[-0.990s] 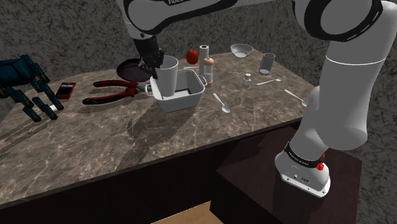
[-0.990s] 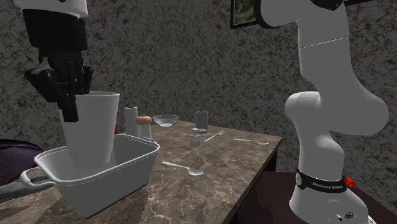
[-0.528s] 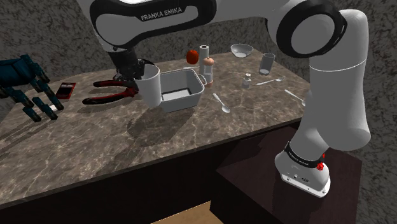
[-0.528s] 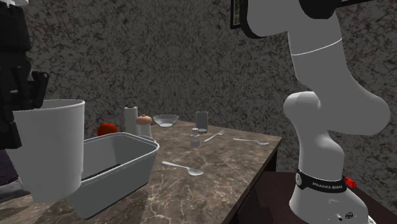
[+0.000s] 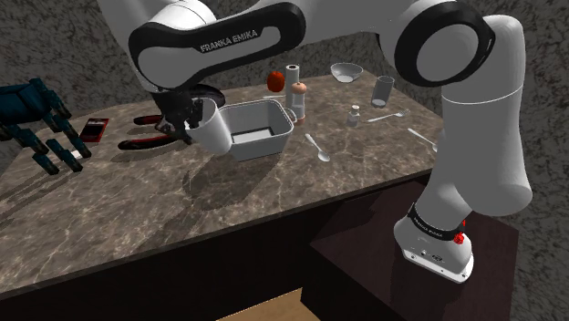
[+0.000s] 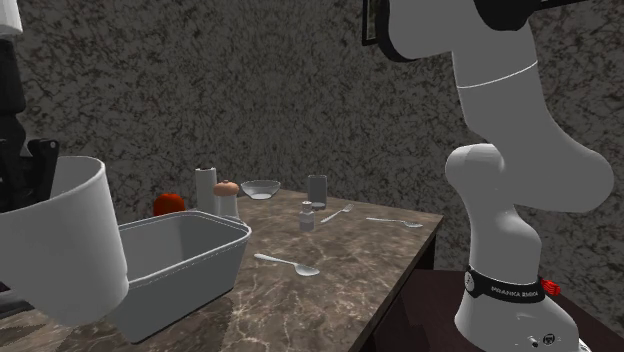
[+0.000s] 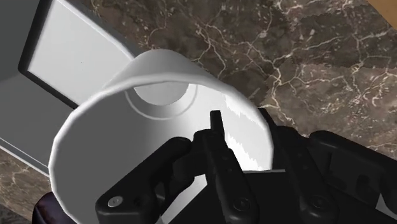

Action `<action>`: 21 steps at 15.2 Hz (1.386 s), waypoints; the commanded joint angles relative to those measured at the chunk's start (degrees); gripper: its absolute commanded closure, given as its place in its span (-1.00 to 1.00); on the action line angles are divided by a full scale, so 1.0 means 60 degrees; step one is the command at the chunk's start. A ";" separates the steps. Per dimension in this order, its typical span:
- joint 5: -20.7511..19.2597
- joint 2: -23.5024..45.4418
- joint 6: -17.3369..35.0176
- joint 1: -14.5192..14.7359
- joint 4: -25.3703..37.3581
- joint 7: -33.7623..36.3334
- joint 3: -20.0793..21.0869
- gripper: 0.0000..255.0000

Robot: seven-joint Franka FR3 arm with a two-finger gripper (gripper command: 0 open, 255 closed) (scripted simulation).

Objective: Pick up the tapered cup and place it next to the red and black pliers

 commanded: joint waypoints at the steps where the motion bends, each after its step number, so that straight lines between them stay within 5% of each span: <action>1: -0.0047 0.0219 0.0074 -0.0071 -0.0132 0.0027 -0.0082 1.00; 13: -0.0139 0.0492 0.1406 -0.0099 -0.1208 0.0254 -0.0113 1.00; 20: -0.0153 0.0493 0.1404 -0.0119 -0.1208 0.0261 -0.0087 1.00; 21: -0.0156 0.0430 0.1494 -0.0137 -0.1354 0.0258 -0.0090 -1.00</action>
